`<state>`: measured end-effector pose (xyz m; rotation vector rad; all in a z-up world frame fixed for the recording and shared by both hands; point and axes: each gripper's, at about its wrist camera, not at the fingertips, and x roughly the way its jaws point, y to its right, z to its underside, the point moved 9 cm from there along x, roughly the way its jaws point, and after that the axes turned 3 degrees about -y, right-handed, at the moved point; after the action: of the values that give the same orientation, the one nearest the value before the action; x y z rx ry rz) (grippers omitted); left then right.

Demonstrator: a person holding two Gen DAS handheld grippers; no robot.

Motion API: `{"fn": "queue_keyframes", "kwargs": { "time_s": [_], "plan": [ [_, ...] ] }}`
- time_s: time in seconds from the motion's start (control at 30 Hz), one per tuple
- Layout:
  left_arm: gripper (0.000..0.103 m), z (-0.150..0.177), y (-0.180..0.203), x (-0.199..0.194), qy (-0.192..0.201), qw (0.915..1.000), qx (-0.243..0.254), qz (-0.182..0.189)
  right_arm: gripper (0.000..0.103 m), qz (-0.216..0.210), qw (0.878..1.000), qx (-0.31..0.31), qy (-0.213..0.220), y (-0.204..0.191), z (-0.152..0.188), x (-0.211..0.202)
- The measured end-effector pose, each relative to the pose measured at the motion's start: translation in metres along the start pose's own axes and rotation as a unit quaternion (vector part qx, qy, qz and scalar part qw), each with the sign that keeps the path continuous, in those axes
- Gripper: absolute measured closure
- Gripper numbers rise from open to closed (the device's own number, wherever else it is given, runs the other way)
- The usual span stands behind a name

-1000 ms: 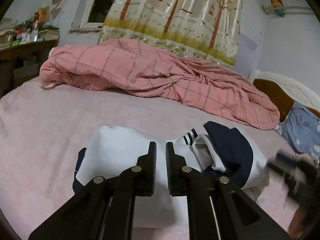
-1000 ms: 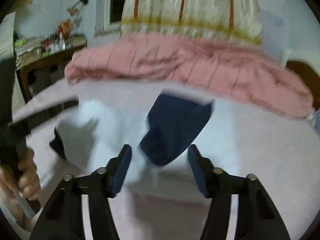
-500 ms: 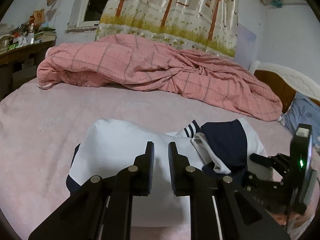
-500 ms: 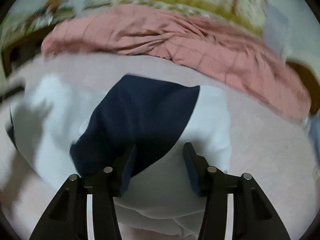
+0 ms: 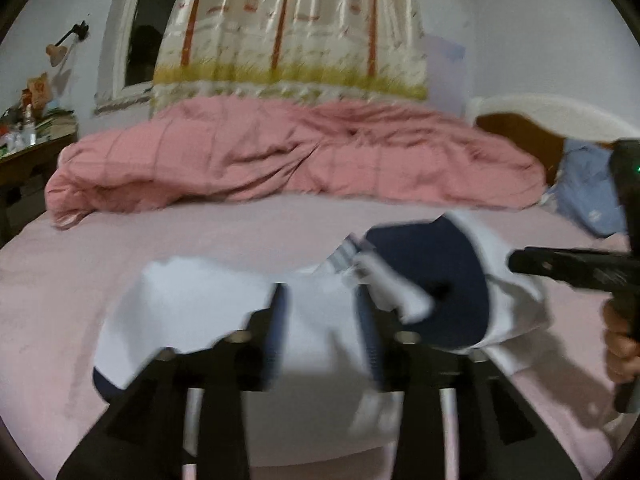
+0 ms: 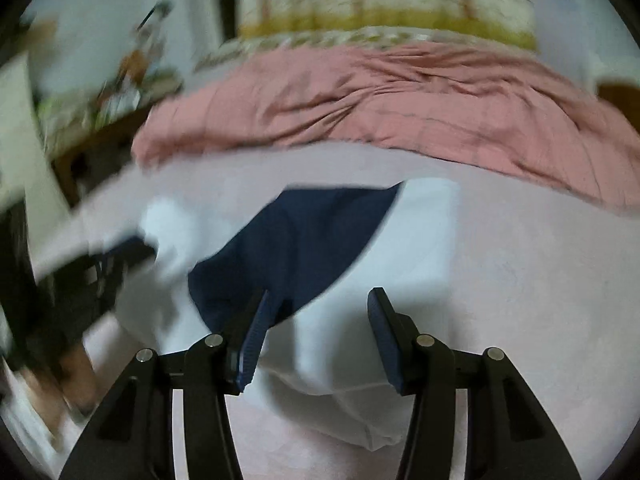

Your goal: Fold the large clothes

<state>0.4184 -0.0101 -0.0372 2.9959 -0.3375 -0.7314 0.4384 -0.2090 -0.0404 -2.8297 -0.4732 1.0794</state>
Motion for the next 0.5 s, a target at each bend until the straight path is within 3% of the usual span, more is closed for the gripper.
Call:
{"fn": "queue_keyframes", "kwargs": {
  "time_s": [0.03,0.13,0.2,0.3,0.33,0.4,0.43,0.5],
  "plan": [
    [0.038,-0.005,0.004,-0.003,0.010,0.9999,-0.010,0.004,0.050,0.006,1.000,0.018,0.008,0.010,-0.003,-0.003],
    [0.035,-0.019,0.023,0.002,0.002,0.9980,-0.045,0.045,0.050,0.011,0.998,0.069,0.011,0.041,-0.006,-0.008],
    [0.034,-0.018,0.037,0.017,-0.027,0.9939,-0.073,0.078,0.050,0.012,0.997,0.080,0.003,0.049,-0.004,-0.006],
    [0.035,0.000,0.047,0.044,-0.078,0.9878,-0.092,0.099,0.050,0.014,0.997,0.075,-0.017,0.051,-0.001,0.003],
    [0.037,0.006,0.051,0.051,-0.092,0.9856,-0.091,0.109,0.050,0.012,0.997,0.070,-0.026,0.050,0.001,0.006],
    [0.044,0.020,0.063,0.061,-0.137,0.9694,-0.104,0.175,0.050,0.006,0.997,0.060,-0.039,0.045,0.004,0.013],
    [0.047,0.024,0.064,0.063,-0.150,0.9622,-0.123,0.191,0.050,0.003,0.998,0.054,-0.043,0.041,0.006,0.015],
    [0.071,0.025,0.059,0.061,-0.144,0.9648,-0.129,0.178,0.050,0.003,0.998,0.041,-0.048,0.035,0.007,0.018]
  ]
}}
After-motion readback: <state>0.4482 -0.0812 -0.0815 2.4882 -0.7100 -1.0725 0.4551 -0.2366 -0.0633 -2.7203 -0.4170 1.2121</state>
